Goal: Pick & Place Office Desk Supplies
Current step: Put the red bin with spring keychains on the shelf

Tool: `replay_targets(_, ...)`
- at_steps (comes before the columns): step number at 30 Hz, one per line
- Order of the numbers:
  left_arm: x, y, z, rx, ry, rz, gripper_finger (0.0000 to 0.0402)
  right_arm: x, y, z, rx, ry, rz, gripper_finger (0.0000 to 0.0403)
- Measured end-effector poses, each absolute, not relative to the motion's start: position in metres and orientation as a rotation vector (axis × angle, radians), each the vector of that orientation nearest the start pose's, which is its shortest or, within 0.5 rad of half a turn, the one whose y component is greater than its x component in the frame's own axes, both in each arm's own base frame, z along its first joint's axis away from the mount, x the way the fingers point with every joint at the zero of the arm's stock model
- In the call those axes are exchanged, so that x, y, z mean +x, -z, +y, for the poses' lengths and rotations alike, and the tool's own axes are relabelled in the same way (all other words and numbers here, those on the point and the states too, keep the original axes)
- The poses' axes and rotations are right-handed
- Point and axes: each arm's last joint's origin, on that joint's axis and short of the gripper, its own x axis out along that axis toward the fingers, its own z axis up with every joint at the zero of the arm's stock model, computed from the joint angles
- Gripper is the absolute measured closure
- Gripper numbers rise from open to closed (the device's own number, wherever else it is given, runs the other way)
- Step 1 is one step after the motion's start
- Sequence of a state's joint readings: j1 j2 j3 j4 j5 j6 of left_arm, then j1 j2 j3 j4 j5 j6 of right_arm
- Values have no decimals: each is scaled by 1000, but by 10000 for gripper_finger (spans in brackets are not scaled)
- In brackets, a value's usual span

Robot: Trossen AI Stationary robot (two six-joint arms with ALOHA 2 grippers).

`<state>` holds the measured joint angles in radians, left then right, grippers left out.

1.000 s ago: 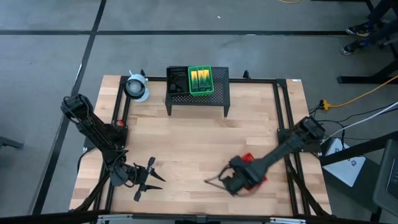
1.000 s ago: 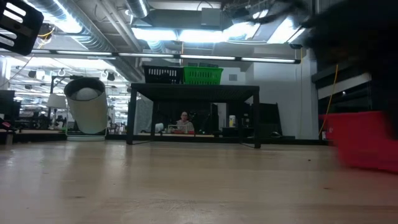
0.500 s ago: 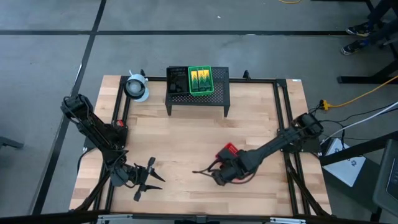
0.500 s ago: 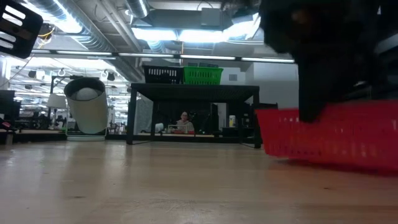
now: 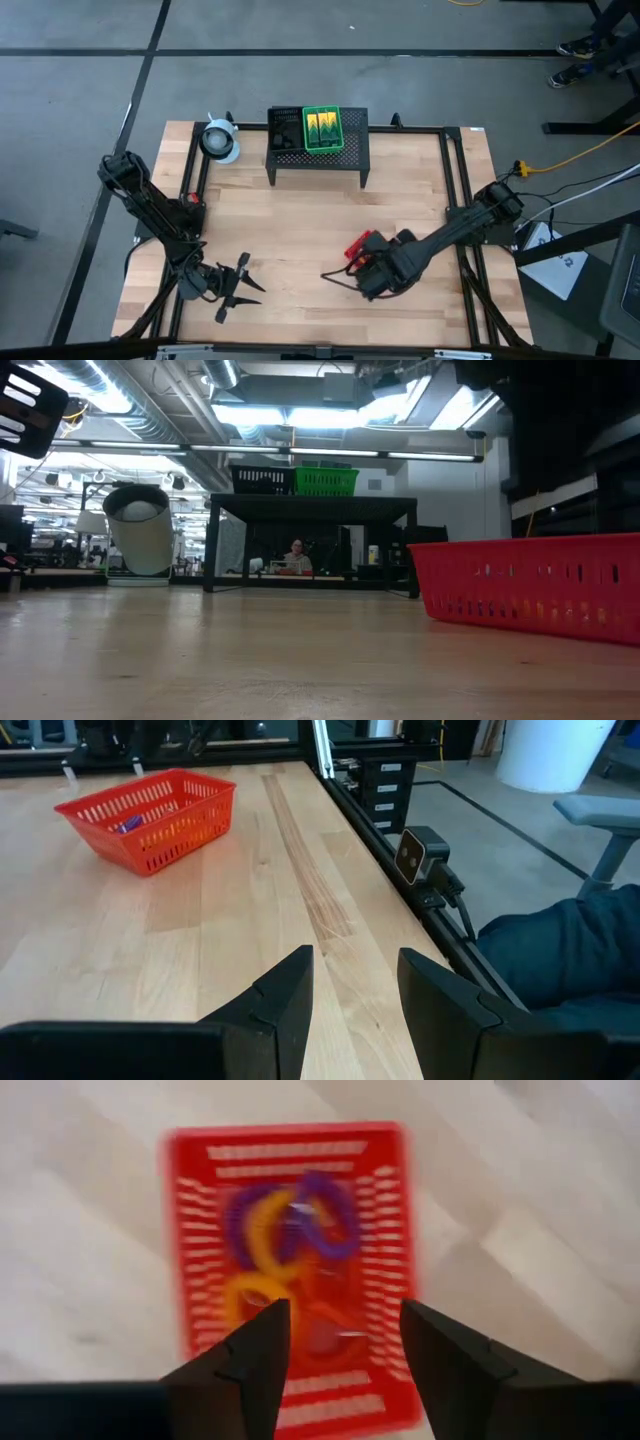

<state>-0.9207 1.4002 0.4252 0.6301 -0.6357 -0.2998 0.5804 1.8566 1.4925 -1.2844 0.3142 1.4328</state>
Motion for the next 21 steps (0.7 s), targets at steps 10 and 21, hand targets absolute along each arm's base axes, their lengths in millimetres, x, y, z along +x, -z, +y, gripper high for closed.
replay_targets(10, 164, -163, -186, -57, 223, 287, 258, 277, -211, 172, 391, 804, 1382, 208)
replay_targets(21, 164, -163, -186, -49, 220, 284, 258, 269, -179, 158, 354, 802, 1447, 232)
